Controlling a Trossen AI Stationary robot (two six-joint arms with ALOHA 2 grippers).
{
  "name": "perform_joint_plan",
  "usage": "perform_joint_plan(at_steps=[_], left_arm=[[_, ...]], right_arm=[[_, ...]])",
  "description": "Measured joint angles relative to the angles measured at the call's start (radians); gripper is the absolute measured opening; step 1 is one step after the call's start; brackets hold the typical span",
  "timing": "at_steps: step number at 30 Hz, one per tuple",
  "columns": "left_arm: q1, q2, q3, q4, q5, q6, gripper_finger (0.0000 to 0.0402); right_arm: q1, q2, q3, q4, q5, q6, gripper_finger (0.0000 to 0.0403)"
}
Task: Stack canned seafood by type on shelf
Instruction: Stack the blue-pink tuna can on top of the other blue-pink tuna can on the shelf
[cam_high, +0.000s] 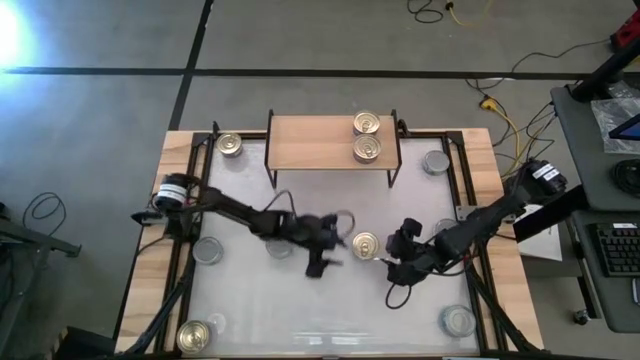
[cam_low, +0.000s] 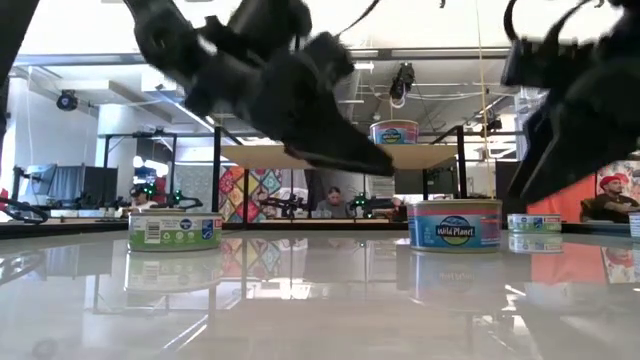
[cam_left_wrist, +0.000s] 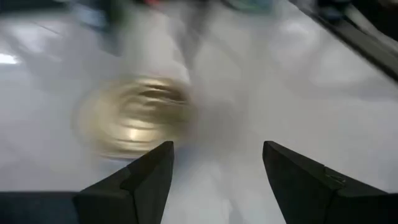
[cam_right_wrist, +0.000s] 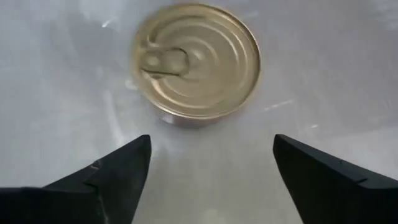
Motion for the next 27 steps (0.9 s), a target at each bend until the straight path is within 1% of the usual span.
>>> perform_joint_plan(at_steps=[2, 5, 10, 13, 15, 19, 21, 23, 27], left_arm=[[0.050, 0.029, -0.012, 0.050, 0.028, -0.015, 0.0232], [0.089, 0.077, -0.009, 0.059, 0.048, -0.027, 0.0232], [0.086, 0.142, 0.046, 0.076, 0.097, -0.027, 0.0232], [0.077, 0.156, 0.057, 0.075, 0.098, -0.031, 0.0232], [0.070, 0.153, 0.055, 0.073, 0.101, -0.045, 0.0232], [0.055, 0.129, 0.042, 0.046, 0.115, -0.049, 0.0232], [0.055, 0.109, 0.041, 0.001, 0.119, -0.050, 0.0232], [0.055, 0.071, 0.041, -0.077, 0.114, -0.048, 0.0232], [0.057, -0.044, 0.034, -0.250, 0.046, -0.005, 0.0232]], right_arm=[[-0.001, 0.031, -0.029, 0.058, 0.004, -0.001, 0.0349], [-0.011, 0.062, -0.039, 0.116, 0.005, -0.023, 0.0359], [-0.056, 0.052, -0.029, 0.106, 0.048, -0.084, 0.0356], [-0.081, 0.042, -0.027, 0.097, 0.039, -0.134, 0.0353], [-0.094, 0.041, -0.027, 0.094, 0.013, -0.152, 0.0354], [-0.101, 0.040, -0.026, 0.094, -0.002, -0.174, 0.0354], [-0.101, 0.031, -0.017, 0.073, -0.014, -0.180, 0.0356], [-0.102, 0.011, 0.009, 0.002, -0.045, -0.182, 0.0361], [-0.098, -0.044, 0.084, -0.186, -0.091, -0.186, 0.0368]])
